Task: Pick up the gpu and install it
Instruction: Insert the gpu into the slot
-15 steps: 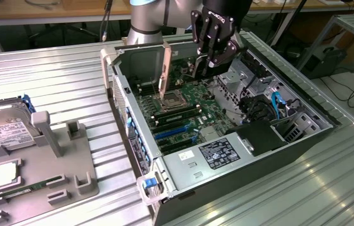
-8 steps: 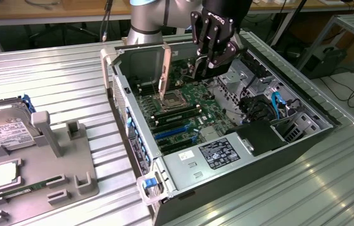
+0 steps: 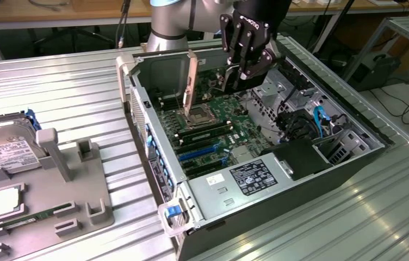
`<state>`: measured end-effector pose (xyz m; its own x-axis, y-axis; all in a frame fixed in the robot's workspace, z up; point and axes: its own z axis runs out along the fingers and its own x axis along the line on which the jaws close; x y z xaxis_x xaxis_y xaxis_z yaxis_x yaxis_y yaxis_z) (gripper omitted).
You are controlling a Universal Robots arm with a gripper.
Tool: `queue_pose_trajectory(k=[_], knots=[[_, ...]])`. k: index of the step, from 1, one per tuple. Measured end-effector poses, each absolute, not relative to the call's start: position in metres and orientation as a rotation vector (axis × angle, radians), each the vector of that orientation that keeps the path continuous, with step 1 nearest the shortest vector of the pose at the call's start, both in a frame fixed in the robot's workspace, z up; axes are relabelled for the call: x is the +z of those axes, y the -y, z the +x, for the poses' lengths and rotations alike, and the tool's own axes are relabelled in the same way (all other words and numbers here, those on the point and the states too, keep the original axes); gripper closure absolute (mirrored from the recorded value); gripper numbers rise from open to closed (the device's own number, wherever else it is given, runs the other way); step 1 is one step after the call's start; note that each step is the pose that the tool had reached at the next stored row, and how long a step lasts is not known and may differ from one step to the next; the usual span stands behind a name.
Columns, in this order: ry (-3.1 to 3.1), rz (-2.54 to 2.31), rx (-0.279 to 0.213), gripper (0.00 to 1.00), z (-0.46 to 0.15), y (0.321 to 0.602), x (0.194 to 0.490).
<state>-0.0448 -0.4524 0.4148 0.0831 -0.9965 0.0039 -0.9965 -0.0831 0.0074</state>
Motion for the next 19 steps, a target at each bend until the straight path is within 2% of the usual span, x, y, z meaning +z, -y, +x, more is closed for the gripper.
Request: queue_pose_trajectory(k=[19], knots=[[2.122, 2.306, -0.003, 0.73, -0.0448, 0.4524, 0.4101]])
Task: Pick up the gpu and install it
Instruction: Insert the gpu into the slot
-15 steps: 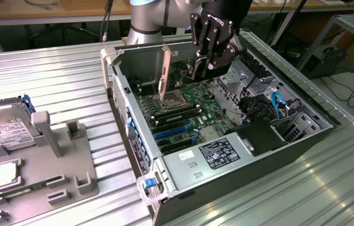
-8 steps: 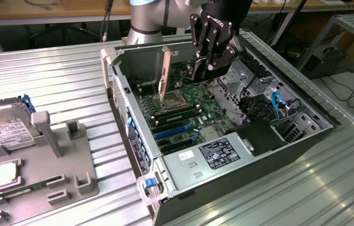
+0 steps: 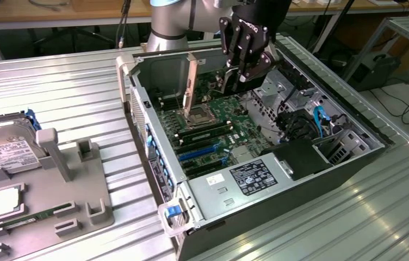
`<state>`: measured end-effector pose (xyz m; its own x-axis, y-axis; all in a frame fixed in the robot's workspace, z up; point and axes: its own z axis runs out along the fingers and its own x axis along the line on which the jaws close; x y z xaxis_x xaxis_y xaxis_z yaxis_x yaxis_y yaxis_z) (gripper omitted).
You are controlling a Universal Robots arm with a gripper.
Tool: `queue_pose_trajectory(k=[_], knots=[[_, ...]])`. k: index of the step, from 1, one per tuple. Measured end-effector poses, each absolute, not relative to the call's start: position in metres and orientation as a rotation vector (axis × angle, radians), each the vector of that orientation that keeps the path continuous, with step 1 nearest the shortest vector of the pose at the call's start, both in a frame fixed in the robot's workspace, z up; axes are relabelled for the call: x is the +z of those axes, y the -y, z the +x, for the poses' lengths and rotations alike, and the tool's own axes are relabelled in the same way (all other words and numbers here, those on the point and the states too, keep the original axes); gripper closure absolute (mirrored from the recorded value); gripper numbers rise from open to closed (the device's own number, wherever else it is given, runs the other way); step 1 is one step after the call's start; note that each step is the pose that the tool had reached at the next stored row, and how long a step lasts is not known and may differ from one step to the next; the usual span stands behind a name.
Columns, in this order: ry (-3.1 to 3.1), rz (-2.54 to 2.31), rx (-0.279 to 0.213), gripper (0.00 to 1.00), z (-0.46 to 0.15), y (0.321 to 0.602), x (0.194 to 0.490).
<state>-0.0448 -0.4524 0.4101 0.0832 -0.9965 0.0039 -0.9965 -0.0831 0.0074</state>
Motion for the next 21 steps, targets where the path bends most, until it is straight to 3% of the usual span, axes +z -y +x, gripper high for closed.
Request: queue_pose_trajectory(k=[21], knots=[[2.120, 2.307, -0.003, 0.73, -0.0448, 0.4524, 0.4041]])
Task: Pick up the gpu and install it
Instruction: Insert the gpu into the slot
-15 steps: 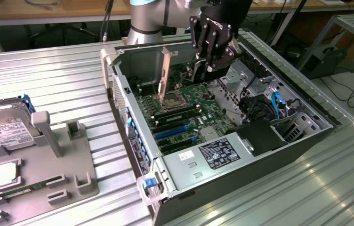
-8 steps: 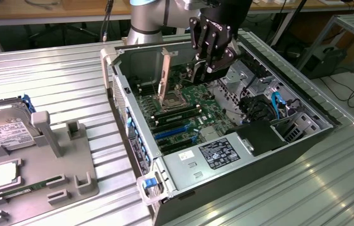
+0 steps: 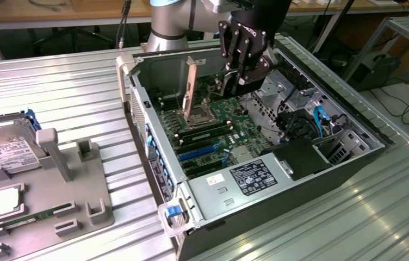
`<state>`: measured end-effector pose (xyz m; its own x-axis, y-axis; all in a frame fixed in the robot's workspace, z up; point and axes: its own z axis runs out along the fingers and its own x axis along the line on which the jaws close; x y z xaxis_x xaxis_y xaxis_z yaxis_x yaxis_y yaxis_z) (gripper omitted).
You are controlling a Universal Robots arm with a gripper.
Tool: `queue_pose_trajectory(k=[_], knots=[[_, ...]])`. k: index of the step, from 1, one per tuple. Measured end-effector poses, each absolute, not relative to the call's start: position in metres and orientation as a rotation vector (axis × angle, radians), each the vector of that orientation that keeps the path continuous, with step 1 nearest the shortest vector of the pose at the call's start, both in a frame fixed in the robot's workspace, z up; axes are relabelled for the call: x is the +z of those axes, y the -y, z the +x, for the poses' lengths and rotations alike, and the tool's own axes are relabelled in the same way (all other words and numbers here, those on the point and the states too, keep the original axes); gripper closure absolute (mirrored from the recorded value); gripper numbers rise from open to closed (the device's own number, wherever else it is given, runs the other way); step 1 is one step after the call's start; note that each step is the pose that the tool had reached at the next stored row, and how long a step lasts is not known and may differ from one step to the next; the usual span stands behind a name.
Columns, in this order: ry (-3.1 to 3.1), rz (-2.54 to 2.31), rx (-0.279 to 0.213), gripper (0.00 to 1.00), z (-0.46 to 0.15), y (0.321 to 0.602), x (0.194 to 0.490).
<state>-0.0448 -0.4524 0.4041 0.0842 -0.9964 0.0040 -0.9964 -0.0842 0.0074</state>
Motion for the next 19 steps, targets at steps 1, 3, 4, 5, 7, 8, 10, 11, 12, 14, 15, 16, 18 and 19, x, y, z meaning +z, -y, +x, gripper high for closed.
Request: queue_pose_trajectory(k=[1, 3, 4, 5, 7, 8, 10, 11, 12, 14, 15, 16, 18, 19], knots=[[2.120, 2.307, -0.003, 0.73, -0.0448, 0.4524, 0.4038], [2.120, 2.307, -0.003, 0.73, -0.0448, 0.4524, 0.4033], [2.120, 2.307, -0.003, 0.73, -0.0448, 0.4524, 0.4031], [2.120, 2.307, -0.003, 0.73, -0.0448, 0.4524, 0.4028], [2.120, 2.307, -0.003, 0.73, -0.0448, 0.4524, 0.4023], [2.120, 2.307, -0.003, 0.73, -0.0448, 0.4524, 0.4021], [2.120, 2.307, -0.003, 0.73, -0.0448, 0.4524, 0.4016], [2.120, 2.307, -0.003, 0.73, -0.0448, 0.4524, 0.4015], [2.120, 2.307, -0.003, 0.73, -0.0448, 0.4524, 0.4012], [2.120, 2.307, -0.003, 0.73, -0.0448, 0.4524, 0.4007], [2.120, 2.308, -0.003, 0.73, -0.0448, 0.4524, 0.4005], [2.120, 2.308, -0.003, 0.73, -0.0449, 0.4524, 0.4001], [2.120, 2.308, -0.003, 0.73, -0.0449, 0.4524, 0.3992], [2.120, 2.308, -0.003, 0.73, -0.0448, 0.4524, 0.3987]])
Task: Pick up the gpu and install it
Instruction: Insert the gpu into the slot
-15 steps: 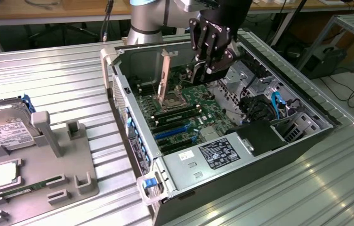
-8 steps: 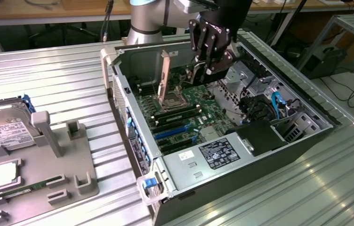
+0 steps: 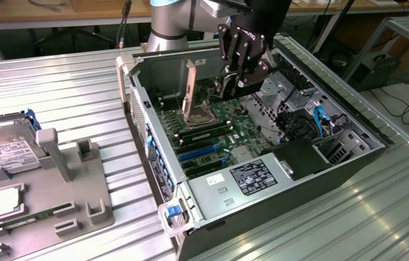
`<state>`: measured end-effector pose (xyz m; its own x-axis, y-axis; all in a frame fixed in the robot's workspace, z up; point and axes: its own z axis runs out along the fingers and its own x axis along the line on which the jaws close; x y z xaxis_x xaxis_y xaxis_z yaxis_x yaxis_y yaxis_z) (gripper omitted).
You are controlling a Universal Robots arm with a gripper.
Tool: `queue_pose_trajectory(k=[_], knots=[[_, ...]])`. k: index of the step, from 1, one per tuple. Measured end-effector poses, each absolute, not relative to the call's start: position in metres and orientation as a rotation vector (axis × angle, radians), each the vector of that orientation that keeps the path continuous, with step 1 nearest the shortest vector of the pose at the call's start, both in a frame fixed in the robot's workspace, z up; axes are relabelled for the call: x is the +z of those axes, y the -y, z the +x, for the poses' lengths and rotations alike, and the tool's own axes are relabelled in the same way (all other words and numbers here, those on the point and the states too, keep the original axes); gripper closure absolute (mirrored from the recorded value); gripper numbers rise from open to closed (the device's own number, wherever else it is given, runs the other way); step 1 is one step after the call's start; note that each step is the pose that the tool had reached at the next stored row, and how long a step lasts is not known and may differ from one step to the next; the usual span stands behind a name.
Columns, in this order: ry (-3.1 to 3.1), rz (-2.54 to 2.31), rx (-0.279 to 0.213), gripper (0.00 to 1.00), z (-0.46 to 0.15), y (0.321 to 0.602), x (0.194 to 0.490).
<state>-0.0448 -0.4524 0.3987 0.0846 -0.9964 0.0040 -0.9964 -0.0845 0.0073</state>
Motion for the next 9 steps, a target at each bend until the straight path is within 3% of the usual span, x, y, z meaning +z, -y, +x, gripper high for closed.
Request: queue_pose_trajectory(k=[9], knots=[[2.144, 2.283, -0.006, 0.73, -0.045, 0.452, 0.386]])
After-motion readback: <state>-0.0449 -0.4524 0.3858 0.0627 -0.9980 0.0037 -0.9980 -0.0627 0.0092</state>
